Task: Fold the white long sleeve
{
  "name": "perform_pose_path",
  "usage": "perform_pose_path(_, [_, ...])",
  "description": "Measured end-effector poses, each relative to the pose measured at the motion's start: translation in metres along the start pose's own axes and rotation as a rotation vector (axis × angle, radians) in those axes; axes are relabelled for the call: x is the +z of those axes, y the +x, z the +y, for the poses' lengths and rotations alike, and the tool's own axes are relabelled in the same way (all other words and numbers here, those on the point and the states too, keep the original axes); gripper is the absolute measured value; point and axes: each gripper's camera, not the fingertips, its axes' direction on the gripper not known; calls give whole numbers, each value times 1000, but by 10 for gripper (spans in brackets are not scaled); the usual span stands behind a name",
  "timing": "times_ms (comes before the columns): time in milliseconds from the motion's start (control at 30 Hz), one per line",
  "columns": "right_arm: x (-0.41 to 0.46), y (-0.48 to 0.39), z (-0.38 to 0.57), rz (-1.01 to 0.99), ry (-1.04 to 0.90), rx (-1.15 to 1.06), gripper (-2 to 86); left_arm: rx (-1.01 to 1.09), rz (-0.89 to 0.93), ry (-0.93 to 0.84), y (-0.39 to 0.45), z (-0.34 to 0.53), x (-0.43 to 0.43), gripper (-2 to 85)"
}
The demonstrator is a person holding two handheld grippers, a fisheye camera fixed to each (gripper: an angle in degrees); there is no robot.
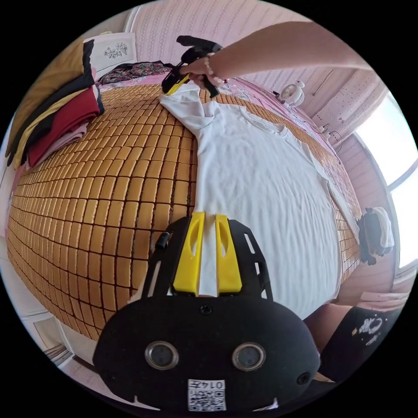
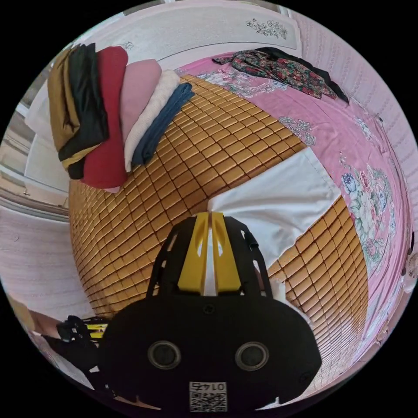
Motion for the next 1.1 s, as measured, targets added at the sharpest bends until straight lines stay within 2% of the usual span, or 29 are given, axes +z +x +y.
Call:
perform_pose_path(100, [-70,-36,24,-285,169,-202,5,-31,37,23,-16,13,3,40])
perform_pose_path(200, [-138,-70,49,-442,298,-441,11,-41,80,41,-28,26,-6,39])
perform_pose_path(367, [-131,-75,53,-286,186,-363,42,-89,12,118,-60,55,-49,44])
perform_pose_path(533, [-99,-66,66,-279,113,-206,55,-255,-58,37,-111,107,-79,46])
perform_pose_path(633, [-78,-71,73,-187,41,-139,57,-293,-86,-2,-131,135,-95,46])
perform_pose_path(733, [-60,-85,69,-71,-19,-125,61,-412,-140,33,-161,149,-107,45])
perform_pose_path(800, [-46,-98,60,-21,-40,-111,61,-507,-193,69,-194,153,-104,48])
perform_pose_path(933, [-33,-123,43,12,-47,-115,63,-518,-216,49,-224,144,-80,64])
perform_pose_path(1033, [-32,-142,34,13,-26,-115,63,-505,-129,-58,-232,139,-50,69])
perform_pose_path(1100, [-31,-157,31,21,-34,-130,62,-469,-163,-106,-229,137,-41,66])
